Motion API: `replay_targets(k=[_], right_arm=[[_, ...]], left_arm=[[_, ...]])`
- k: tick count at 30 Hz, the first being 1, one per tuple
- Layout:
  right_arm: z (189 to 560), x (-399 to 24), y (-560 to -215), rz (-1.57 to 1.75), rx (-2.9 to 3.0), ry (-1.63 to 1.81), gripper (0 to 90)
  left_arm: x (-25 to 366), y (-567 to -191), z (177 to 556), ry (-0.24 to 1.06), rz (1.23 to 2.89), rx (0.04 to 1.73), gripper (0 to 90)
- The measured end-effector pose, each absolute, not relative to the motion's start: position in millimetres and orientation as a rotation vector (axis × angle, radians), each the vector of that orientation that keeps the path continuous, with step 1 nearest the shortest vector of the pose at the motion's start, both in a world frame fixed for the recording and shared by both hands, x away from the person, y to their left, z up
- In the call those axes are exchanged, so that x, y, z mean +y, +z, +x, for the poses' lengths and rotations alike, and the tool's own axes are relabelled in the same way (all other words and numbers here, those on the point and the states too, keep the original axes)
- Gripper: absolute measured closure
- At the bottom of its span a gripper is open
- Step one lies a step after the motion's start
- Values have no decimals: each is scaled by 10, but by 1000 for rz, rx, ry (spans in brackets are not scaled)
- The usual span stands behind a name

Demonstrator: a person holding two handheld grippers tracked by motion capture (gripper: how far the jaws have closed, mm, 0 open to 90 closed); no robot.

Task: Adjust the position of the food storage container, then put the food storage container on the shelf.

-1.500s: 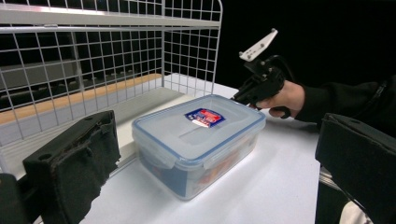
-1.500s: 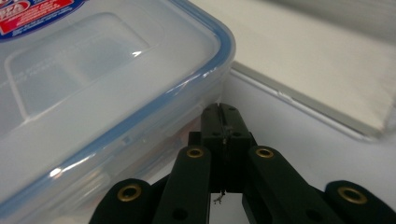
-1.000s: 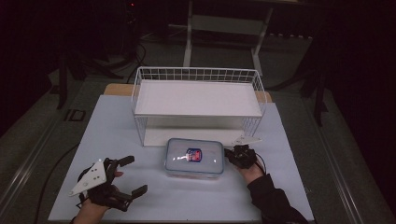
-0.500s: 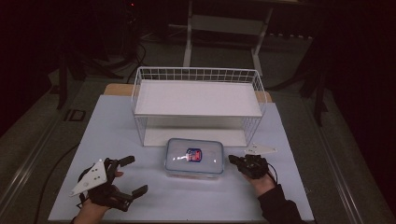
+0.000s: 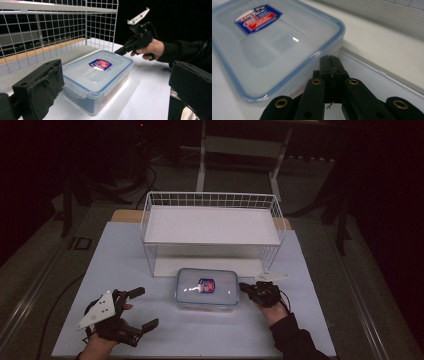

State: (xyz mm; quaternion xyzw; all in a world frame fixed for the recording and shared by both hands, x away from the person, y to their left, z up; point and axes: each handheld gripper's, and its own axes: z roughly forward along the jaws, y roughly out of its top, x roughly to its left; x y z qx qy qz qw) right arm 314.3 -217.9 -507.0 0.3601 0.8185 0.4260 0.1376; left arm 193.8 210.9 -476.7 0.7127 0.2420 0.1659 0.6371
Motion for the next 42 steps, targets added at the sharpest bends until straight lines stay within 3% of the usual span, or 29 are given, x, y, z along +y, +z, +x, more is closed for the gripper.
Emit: replay_targets(k=[23,28,32,33,35,36,40,42], right_arm=[[3356,-1976,-5017,1034,2339,1255,900],[3208,-2070,-4944,1014,2311,1293,827],[3068,-2135,-4860,983,2302,1331,636],[3010,-2153,-4822,963,2289,1343,532],[2959,-2162,-4780,943,2284,1351,450],[2959,-2162,-4780,943,2284,1351,450],[2834,-2194,-4647,892,2275,1423,136],[2818,-2200,-4621,889,2278,1437,127]], left_arm=[[2099,-4802,1960,363,1645,575,0],[2085,-4812,1981,361,1646,600,0],[2051,-4786,2027,381,1654,644,0],[2047,-4771,2034,387,1658,652,0],[2037,-4732,2055,385,1652,653,0],[2037,-4732,2055,385,1652,653,0],[1960,-4604,2154,387,1682,658,0],[1930,-4570,2189,384,1694,655,0]])
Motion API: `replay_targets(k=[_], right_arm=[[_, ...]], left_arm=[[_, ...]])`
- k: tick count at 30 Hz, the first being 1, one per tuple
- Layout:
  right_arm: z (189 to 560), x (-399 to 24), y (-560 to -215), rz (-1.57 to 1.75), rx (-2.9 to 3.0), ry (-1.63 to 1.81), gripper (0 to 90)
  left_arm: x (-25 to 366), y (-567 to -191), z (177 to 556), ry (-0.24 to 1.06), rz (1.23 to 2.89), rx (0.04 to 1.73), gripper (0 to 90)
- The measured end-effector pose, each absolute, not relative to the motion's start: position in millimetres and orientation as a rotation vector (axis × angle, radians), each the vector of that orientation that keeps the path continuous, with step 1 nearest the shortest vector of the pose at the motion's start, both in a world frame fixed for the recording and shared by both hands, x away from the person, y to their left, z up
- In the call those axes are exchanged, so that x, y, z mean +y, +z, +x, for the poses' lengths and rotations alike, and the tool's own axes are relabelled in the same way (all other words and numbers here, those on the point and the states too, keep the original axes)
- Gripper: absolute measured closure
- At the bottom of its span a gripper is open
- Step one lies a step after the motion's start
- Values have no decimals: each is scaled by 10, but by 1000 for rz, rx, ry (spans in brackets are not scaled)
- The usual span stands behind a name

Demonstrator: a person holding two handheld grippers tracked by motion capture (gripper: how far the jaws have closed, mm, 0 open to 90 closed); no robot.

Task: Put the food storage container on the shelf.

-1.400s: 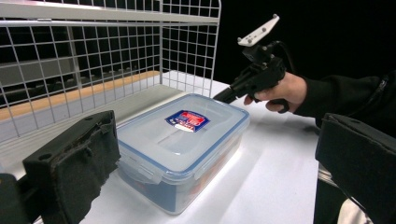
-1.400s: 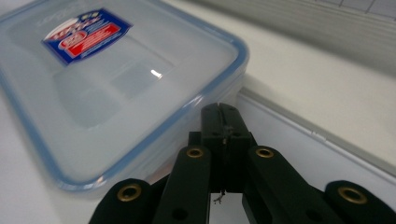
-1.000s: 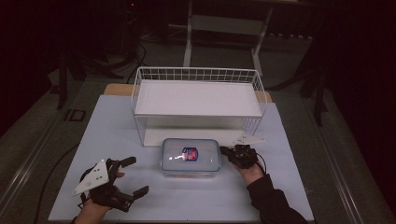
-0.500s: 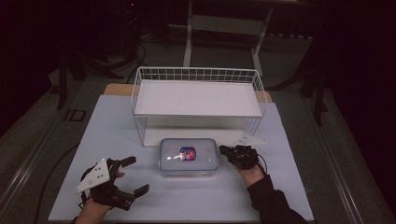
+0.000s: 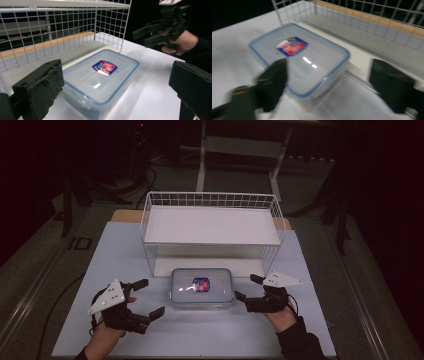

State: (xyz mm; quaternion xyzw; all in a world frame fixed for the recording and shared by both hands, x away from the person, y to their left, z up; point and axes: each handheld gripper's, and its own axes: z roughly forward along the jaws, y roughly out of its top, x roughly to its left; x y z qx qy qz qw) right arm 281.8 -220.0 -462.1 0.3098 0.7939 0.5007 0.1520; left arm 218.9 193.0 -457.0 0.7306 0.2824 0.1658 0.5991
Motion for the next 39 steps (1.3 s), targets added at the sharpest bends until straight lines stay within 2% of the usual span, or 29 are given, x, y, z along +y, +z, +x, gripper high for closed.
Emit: replay_targets(k=[8,11,18,20,23,24,25,29,30,35,39], right_arm=[[2780,-2246,-4458,885,2211,1476,158],[2842,-2244,-4442,919,2243,1500,206],[2955,-2171,-4450,972,2188,1483,173],[3003,-2141,-4471,1010,2207,1495,135],[3046,-2114,-4503,1052,2218,1497,126],[3114,-2076,-4557,1138,2231,1489,114],[3124,-2069,-4566,1153,2233,1488,114],[3171,-2045,-4627,1200,2260,1480,108],[3204,-2028,-4690,1247,2294,1460,110],[3270,-2043,-4825,1360,2335,1487,135],[3339,-2048,-4941,1467,2379,1506,174]], left_arm=[[1696,-4421,2415,344,1756,676,0],[1643,-4439,2512,307,1750,708,0],[1584,-4534,2745,174,1746,809,0],[1588,-4564,2802,132,1752,835,0],[1610,-4610,2857,80,1739,869,0],[1670,-4692,2934,-17,1699,910,0],[1691,-4727,2962,-45,1693,936,0],[1732,-4794,3002,-57,1688,979,0],[1779,-4899,3053,-97,1682,1047,0],[1804,-4997,3092,-144,1676,1115,0],[1819,-5119,3144,-249,1658,1174,0]])
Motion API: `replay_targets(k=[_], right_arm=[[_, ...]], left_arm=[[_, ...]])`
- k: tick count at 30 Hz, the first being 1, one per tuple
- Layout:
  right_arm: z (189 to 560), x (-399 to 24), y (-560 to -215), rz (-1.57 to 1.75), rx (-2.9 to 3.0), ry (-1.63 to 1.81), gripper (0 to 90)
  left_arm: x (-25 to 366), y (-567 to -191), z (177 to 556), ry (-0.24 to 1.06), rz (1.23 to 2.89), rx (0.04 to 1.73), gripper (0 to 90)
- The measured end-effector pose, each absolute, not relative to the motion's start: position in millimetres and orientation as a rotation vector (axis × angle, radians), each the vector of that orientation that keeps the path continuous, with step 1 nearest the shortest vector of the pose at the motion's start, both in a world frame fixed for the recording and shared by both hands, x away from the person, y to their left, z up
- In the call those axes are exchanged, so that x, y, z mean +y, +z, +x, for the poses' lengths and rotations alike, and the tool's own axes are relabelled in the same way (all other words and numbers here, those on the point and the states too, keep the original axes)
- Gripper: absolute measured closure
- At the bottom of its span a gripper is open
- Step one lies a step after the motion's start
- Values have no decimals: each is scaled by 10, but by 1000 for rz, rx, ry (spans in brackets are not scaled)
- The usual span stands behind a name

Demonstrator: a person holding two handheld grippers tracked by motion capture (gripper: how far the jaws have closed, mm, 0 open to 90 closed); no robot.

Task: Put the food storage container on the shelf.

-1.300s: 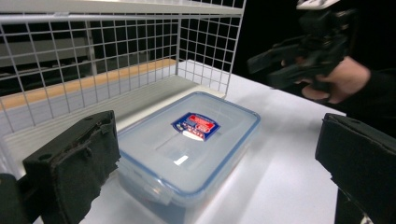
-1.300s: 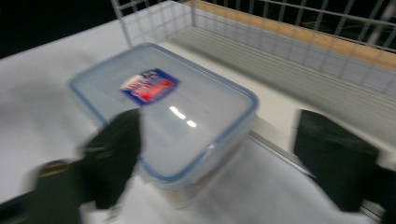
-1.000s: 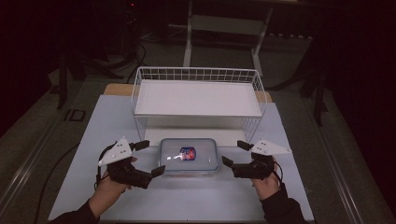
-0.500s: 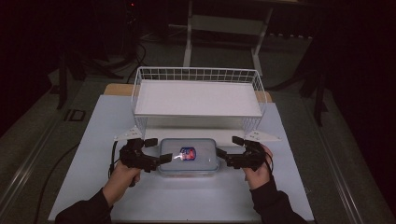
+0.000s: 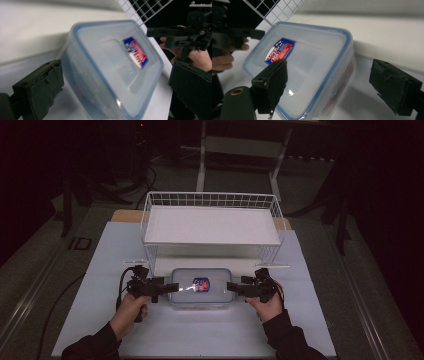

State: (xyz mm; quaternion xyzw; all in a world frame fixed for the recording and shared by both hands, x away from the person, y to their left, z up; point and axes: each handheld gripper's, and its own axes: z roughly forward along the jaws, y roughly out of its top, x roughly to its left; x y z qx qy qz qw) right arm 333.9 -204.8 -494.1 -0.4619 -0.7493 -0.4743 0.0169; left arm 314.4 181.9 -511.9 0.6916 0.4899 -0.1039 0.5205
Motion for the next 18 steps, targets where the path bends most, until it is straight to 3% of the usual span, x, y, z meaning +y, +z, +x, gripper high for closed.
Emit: replay_targets(k=[8,18], right_arm=[[3395,-2016,-4990,-1431,-2227,-1386,229],[3464,-2045,-5105,-1469,-2092,-1302,316]], left_arm=[[1818,-5202,3188,-347,1635,1260,48],[1861,-5342,3258,-463,1591,1376,276]])
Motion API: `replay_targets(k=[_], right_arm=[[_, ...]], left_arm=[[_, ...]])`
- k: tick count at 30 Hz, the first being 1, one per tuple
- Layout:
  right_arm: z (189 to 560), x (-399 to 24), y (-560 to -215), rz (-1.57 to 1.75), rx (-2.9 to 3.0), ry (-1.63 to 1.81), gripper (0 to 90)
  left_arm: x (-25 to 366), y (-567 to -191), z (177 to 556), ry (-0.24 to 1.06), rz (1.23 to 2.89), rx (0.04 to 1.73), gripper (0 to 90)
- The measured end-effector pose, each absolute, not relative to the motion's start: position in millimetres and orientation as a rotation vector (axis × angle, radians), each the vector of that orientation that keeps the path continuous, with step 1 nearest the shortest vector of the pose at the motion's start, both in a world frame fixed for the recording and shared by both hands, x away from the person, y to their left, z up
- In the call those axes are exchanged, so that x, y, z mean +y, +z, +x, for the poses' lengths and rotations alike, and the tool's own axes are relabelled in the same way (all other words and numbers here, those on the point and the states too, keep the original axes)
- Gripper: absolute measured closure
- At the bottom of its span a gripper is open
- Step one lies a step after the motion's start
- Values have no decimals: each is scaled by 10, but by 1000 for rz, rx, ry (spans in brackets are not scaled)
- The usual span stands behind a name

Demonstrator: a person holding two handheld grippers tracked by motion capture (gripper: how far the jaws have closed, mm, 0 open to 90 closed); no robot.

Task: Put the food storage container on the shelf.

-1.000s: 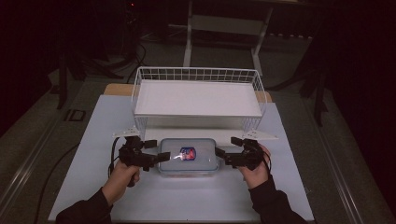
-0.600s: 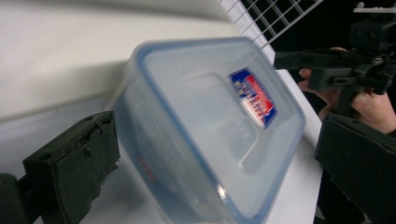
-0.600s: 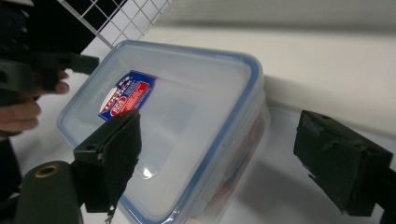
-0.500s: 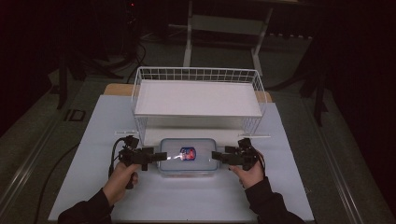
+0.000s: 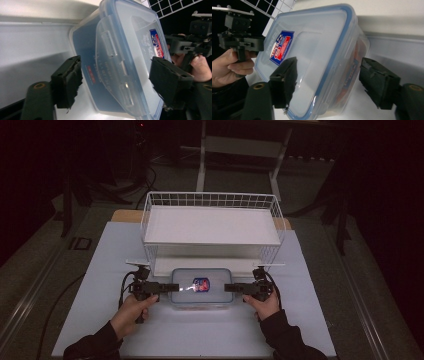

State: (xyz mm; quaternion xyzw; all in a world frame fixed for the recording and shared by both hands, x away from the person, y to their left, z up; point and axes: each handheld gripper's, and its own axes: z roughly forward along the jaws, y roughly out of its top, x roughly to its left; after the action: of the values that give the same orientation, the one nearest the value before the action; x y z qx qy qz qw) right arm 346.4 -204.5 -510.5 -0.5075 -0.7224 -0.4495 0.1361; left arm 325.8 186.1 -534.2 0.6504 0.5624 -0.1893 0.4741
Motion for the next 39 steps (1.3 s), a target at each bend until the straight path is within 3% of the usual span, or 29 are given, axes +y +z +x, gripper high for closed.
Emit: replay_targets(k=[4,10,20,24,39], right_arm=[[3471,-2049,-5124,-1475,-2077,-1276,342],[3484,-2054,-5162,-1457,-2009,-1246,383],[3442,-2069,-5131,-1449,-1991,-1229,436],[3342,-2106,-5068,-1428,-2020,-1248,500],[3139,-2128,-5015,-1364,-2119,-1295,530]], left_arm=[[1883,-5363,3272,-528,1577,1340,373],[1890,-5342,3247,-531,1605,1317,415],[1904,-5318,3156,-509,1596,1294,465],[1899,-5264,3049,-464,1608,1270,499],[1871,-5217,2880,-394,1617,1239,521]])
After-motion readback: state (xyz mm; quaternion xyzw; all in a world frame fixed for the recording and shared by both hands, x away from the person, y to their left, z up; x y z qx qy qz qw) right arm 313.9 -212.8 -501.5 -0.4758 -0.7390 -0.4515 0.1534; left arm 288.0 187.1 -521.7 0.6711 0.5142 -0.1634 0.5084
